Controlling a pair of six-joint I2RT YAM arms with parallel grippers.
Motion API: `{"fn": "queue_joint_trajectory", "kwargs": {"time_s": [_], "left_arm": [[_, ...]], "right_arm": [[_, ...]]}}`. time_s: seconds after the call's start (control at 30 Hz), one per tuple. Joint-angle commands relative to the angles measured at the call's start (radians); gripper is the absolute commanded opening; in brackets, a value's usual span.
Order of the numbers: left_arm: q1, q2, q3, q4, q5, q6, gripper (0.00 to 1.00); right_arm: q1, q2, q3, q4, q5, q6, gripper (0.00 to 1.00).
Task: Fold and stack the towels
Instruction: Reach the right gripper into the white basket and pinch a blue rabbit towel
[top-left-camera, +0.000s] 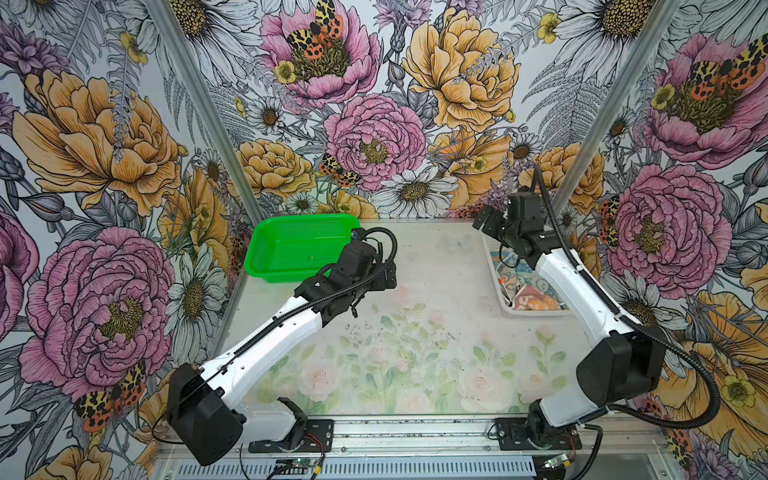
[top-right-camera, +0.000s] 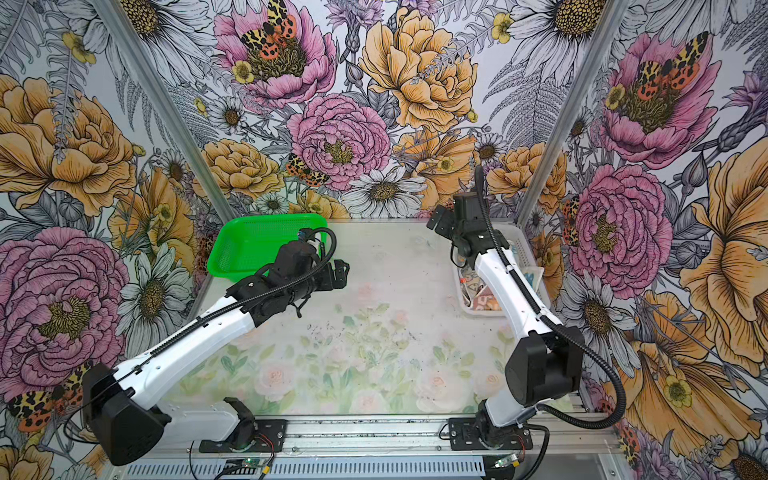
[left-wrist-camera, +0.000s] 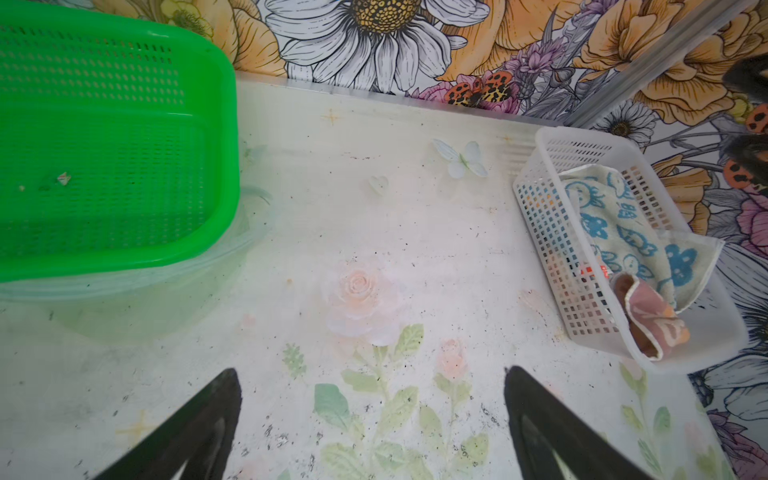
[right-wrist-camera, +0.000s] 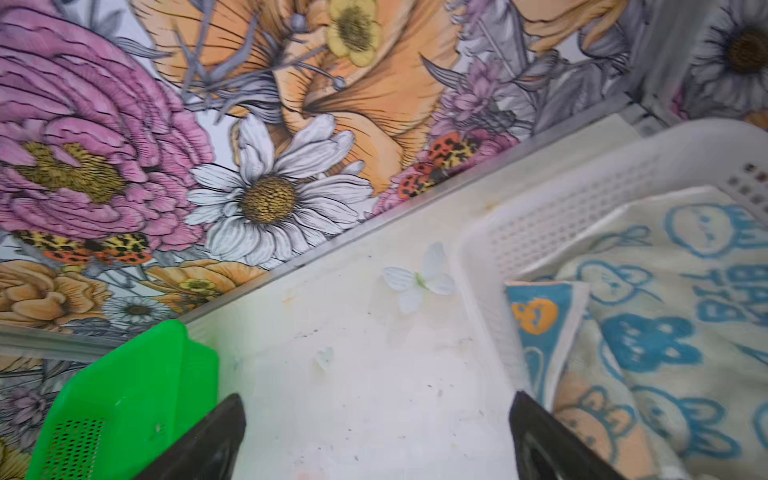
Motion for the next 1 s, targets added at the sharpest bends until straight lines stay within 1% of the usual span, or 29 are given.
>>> {"fn": "queue_joint_trajectory", "kwargs": {"time_s": [0.0,0.17,0.33,0.4,0.47,0.63,0.77,0.83,0.97], "left_arm": [[-0.055,0.103,0.095,0.059,-0.082,0.081,0.99],[-0.091,0.279,0.238,0.057,-0.090,0.151,0.99],[-0.090,0.415,0.350,0.056,-0.058,0.169,0.99],[-0.090,0.448,0.390,0.055,-0.037,0.166,0.99],[-0.090,0.508,0.422,0.053,-0.020,0.171,0.99],[-0.075,0.550,0.458,0.036,0.012,0.173,0.99],[-0.058,0.552,0.445,0.022,0.019,0.176,0.99],[-0.048,0.543,0.432,0.023,0.029,0.167,0.99],[-0.040,0.543,0.423,0.023,0.033,0.163,0.99]], "right_arm": [[-0.074,0.006,-0.076,-0.056,-0.063,-0.036,0.99],[-0.163,0.089,-0.100,-0.051,-0.107,-0.051,0.99],[-0.226,0.208,-0.068,-0.034,-0.180,-0.054,0.99],[-0.239,0.254,-0.044,-0.034,-0.188,-0.064,0.99],[-0.251,0.289,-0.036,-0.015,-0.207,-0.056,0.97],[-0.251,0.396,0.023,0.009,-0.259,-0.041,0.84],[-0.248,0.430,0.053,0.013,-0.254,-0.036,0.76],[-0.247,0.421,0.058,0.013,-0.243,-0.041,0.74],[-0.249,0.367,0.052,0.009,-0.213,-0.064,0.74]]}}
